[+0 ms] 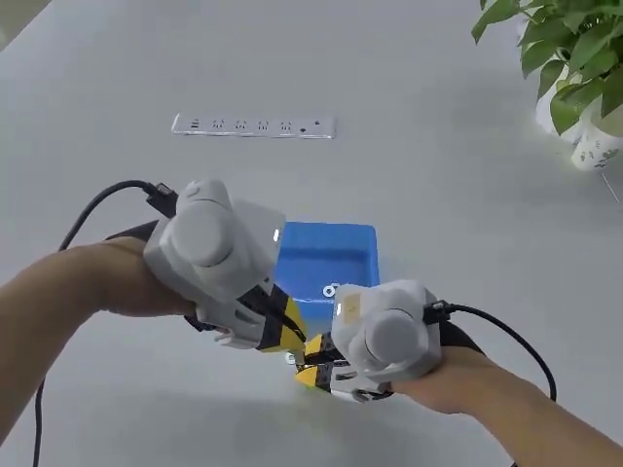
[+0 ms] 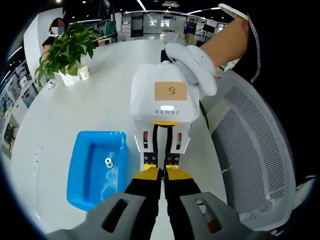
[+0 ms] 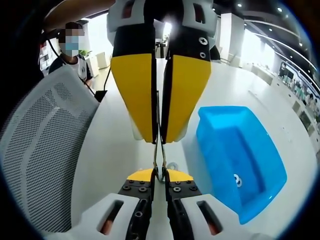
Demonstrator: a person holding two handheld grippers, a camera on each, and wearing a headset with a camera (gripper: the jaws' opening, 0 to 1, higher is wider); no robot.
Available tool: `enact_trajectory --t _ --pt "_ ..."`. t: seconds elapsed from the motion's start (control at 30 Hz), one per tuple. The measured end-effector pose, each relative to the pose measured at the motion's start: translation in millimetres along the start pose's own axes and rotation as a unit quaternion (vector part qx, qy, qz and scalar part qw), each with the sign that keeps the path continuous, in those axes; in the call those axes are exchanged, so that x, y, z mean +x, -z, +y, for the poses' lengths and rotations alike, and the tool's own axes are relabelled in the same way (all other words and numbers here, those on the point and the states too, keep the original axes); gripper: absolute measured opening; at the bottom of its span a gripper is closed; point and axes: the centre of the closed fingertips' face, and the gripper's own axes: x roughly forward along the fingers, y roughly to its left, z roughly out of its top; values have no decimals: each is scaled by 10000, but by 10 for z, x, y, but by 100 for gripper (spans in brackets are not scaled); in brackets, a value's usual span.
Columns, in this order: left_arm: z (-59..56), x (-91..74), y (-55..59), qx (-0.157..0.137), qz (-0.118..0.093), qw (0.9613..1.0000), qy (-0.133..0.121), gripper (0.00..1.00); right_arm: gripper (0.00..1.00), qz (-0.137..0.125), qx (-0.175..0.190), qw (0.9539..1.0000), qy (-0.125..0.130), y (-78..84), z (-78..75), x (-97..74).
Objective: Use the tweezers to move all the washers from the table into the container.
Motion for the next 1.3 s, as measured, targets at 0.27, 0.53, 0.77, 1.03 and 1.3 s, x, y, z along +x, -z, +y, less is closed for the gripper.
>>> enact_trajectory --t 0.27,0.53,0.77,1.03,1.3 --pt "11 -38 -27 -21 -34 10000 -39 6 10 -6 -39 10000 33 -26 -20 -27" --pt "34 -123 -79 -34 -105 9999 -102 6 10 -30 -87 9999 43 -111 -49 -94" --pt "26 -210 -157 -39 -117 9999 -107 6 10 -41 -116 9999 5 -197 -54 -160" --pt "54 -340 -258 35 -103 9998 -157 6 10 -104 -172 9998 71 -319 -112 -255" --pt "92 -434 -309 88 -49 9998 -169 6 10 -159 -232 9996 103 -420 -166 -313"
